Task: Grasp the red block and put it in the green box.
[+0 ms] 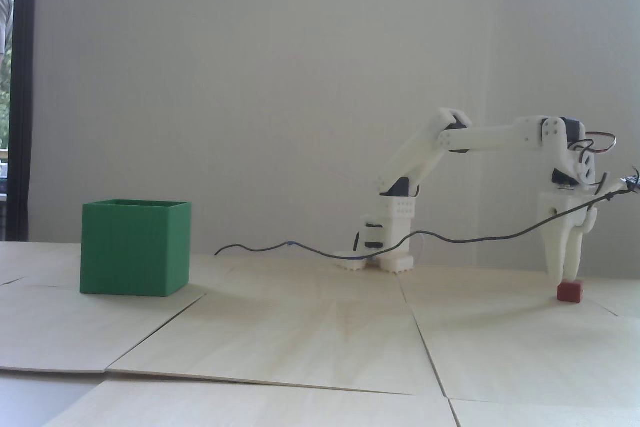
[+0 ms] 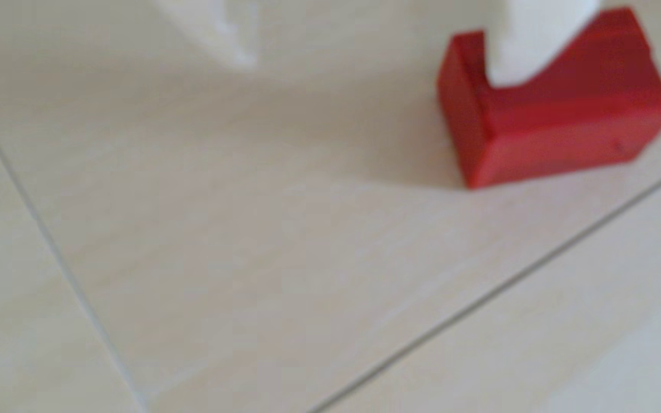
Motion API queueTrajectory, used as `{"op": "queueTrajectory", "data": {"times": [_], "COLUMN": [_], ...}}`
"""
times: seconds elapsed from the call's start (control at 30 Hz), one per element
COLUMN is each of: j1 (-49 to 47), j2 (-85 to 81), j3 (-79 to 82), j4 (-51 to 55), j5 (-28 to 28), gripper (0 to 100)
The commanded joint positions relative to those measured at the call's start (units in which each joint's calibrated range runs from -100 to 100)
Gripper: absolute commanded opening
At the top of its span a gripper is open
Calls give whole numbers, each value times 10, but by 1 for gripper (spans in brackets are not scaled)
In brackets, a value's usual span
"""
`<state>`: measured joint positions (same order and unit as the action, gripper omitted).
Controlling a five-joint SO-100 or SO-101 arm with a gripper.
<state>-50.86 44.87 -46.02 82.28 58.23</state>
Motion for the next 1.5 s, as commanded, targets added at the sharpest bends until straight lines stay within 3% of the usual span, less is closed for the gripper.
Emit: {"op": "queueTrajectory", "data": {"times": [0.0, 0.5, 0.7, 1.13, 1.47], "j1": [0, 38, 40, -1, 105], "j2": [-15, -21, -19, -12, 40], "j3": [-39, -46, -46, -42, -46], "j4": [-20, -15, -129, -233, -290], "j5": [0, 0, -35, -64, -61], "gripper": [19, 20, 20, 20, 19]}}
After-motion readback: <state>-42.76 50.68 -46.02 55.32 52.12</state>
